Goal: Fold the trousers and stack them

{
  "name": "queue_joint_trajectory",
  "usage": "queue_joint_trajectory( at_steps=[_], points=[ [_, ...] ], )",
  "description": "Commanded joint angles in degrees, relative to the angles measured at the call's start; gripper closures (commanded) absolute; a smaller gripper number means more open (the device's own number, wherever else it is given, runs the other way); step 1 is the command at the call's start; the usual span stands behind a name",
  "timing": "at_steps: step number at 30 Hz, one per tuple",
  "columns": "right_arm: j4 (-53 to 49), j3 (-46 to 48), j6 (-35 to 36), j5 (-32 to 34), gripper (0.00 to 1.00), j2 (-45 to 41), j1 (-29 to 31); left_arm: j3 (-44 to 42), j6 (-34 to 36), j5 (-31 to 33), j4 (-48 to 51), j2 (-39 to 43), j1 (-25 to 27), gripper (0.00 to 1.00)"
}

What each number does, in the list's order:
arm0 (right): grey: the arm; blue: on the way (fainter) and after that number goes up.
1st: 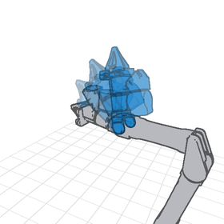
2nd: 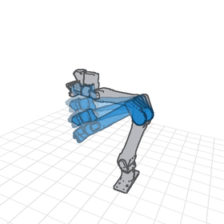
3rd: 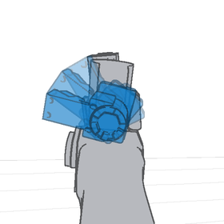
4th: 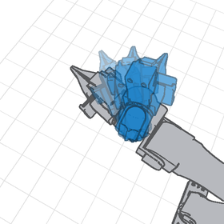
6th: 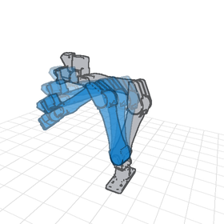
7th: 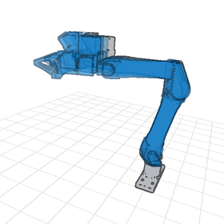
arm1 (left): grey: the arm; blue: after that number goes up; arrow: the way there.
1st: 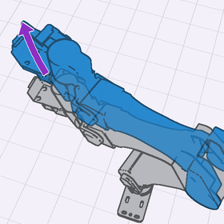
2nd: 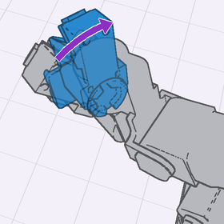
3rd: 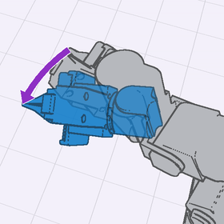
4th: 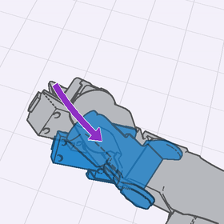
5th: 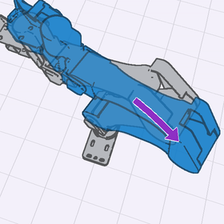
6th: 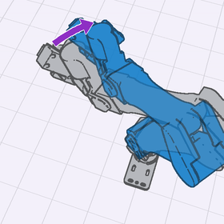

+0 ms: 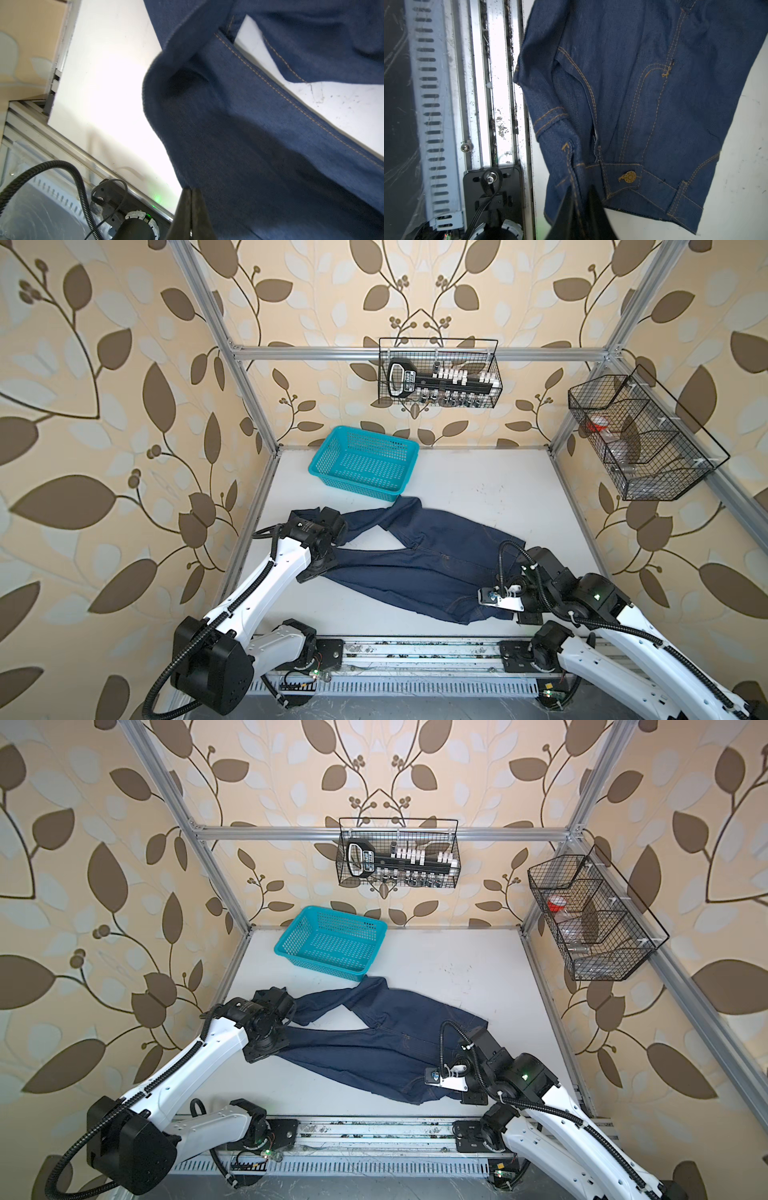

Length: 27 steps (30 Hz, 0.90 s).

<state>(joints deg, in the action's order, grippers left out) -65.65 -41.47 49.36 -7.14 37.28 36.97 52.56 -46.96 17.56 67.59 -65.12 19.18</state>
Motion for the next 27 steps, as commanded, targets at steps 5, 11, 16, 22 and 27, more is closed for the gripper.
queue_joint_trajectory(
  at_steps=[5,11,16,22,27],
  points=[
    [0.11,-7.46,5.48,8.02,0.37,4.06,0.38,9.29,0.49,8.36,6.83,2.33,0.16,0.53],
    [6.36,-11.18,3.73,4.49,0.29,5.50,-8.71,11.86,3.79,1.42,1.75,-1.05,0.24,0.33],
    [22.17,-9.34,-15.59,2.16,0.29,9.85,-16.86,9.69,5.11,-5.41,-7.54,-6.55,2.25,0.30],
    [41.12,-4.00,-51.25,1.57,0.22,17.20,-24.02,11.07,6.47,-8.94,-14.32,-15.78,7.11,0.29],
    [50.81,6.43,-74.00,4.01,0.23,18.28,-29.61,9.46,7.14,-10.23,-18.81,-22.45,8.11,0.29]
  ],
)
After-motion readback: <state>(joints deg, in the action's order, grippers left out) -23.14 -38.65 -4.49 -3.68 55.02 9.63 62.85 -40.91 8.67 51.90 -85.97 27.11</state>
